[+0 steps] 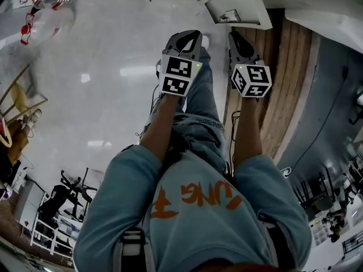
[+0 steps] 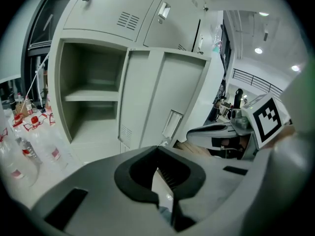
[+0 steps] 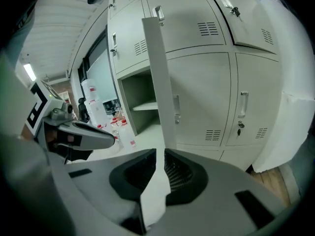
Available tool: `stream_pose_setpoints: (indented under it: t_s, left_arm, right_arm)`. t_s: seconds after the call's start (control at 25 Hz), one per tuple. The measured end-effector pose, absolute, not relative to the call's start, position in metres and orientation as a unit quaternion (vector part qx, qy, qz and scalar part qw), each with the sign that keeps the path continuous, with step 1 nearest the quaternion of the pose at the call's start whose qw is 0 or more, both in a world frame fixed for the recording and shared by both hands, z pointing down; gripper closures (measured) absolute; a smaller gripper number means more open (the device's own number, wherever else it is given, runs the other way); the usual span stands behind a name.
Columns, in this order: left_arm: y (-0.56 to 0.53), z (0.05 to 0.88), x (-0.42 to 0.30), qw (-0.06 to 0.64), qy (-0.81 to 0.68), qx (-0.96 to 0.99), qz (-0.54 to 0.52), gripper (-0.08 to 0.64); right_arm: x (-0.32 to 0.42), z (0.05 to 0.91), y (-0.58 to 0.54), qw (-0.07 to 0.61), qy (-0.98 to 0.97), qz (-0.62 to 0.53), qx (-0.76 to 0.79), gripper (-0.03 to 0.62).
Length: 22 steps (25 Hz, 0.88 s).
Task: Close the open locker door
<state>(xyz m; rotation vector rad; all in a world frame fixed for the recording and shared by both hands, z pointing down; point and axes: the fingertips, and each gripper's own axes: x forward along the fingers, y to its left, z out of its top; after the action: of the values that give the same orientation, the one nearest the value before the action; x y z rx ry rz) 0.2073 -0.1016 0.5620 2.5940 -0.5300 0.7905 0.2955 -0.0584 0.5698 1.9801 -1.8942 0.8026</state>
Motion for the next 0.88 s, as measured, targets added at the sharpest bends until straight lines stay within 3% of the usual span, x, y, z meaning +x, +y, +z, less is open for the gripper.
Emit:
stream_pose_setpoints:
  t_s: [0.24, 0.4, 0.88]
  left_arm:
    - [-0.104, 0.574, 0.215, 0.198, -0.194, 0.915, 0.294, 0.538]
    - [-0.107, 0.582, 0.221, 0.204, -0.198, 0.911, 0.299, 0.538]
    - [-0.109, 0.591, 0.215, 0.225, -0.215, 0.902, 0.3, 0.538]
  right_arm:
    - [0.312, 0.582, -0.067, 0.173, -0.674, 0.268, 0.666, 0.543]
    - [0.313, 0.593, -0.075, 0.223, -0.703, 0.251, 0.627, 0.463]
    - [0.304, 0.597, -0.087, 0.268, -0.733, 0.216, 0.586, 0.463]
